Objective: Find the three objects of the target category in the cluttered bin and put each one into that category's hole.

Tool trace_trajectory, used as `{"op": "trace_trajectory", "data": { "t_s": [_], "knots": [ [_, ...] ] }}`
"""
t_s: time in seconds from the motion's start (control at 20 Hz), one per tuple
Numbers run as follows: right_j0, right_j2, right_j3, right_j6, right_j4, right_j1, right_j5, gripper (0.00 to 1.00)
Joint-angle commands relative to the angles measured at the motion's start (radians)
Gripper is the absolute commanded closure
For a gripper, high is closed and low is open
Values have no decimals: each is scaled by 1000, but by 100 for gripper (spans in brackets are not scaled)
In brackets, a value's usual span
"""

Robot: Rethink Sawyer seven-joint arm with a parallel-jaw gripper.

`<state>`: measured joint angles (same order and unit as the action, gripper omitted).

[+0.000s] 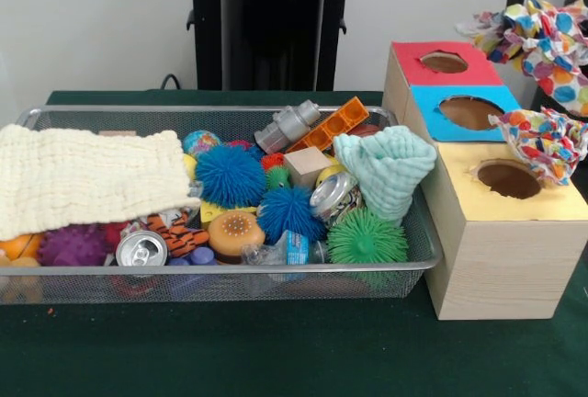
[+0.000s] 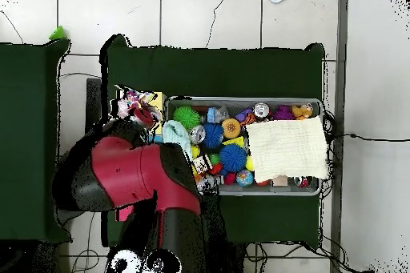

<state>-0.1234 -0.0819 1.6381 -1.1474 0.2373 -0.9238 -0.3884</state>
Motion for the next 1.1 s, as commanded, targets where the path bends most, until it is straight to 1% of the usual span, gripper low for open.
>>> {"op": "trace_trajectory", "data": {
  "t_s": [0.05,0.25,0.55,0.65,0.9,1.1],
  "knots": [
    [73,89,-4,-51,-21,-14,-143,100],
    [114,126,-4,-20,-18,-13,-138,100],
    [154,153,-19,-23,-7,-7,-118,100],
    [162,158,-18,-35,-11,-4,-112,100],
    [159,158,-23,-38,16,4,-102,100],
    [180,170,-9,-11,31,4,-94,100]
  ]
}}
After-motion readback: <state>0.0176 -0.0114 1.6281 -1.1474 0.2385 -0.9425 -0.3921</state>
